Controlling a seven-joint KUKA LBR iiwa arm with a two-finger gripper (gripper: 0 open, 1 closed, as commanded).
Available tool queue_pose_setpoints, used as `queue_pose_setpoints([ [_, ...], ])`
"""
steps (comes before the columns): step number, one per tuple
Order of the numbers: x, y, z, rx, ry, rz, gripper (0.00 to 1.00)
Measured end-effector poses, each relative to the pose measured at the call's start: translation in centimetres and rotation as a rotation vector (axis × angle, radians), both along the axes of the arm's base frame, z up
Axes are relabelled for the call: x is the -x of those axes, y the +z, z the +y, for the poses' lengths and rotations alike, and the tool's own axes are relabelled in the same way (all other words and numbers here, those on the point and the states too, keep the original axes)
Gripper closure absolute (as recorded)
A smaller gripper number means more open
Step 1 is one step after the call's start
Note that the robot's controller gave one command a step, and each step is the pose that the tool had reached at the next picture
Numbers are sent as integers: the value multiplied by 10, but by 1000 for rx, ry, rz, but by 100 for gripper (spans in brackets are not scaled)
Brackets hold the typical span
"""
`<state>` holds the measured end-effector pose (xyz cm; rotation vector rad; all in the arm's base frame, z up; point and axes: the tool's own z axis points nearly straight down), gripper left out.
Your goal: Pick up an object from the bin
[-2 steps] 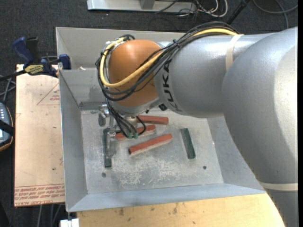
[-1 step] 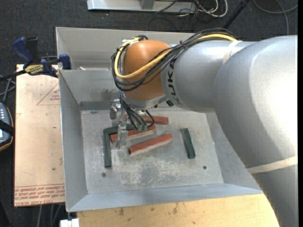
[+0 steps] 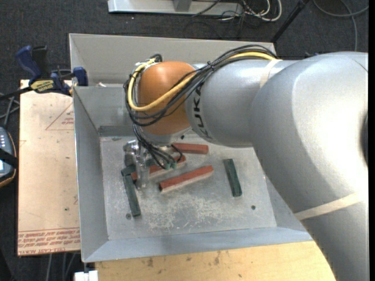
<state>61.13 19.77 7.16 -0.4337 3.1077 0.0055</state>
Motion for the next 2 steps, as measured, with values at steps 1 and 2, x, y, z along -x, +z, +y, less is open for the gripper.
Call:
queue_pose_setpoints([
  [1, 0, 0, 0, 0, -1, 0, 100],
  [2, 6, 39, 3, 4, -13, 10, 100],
])
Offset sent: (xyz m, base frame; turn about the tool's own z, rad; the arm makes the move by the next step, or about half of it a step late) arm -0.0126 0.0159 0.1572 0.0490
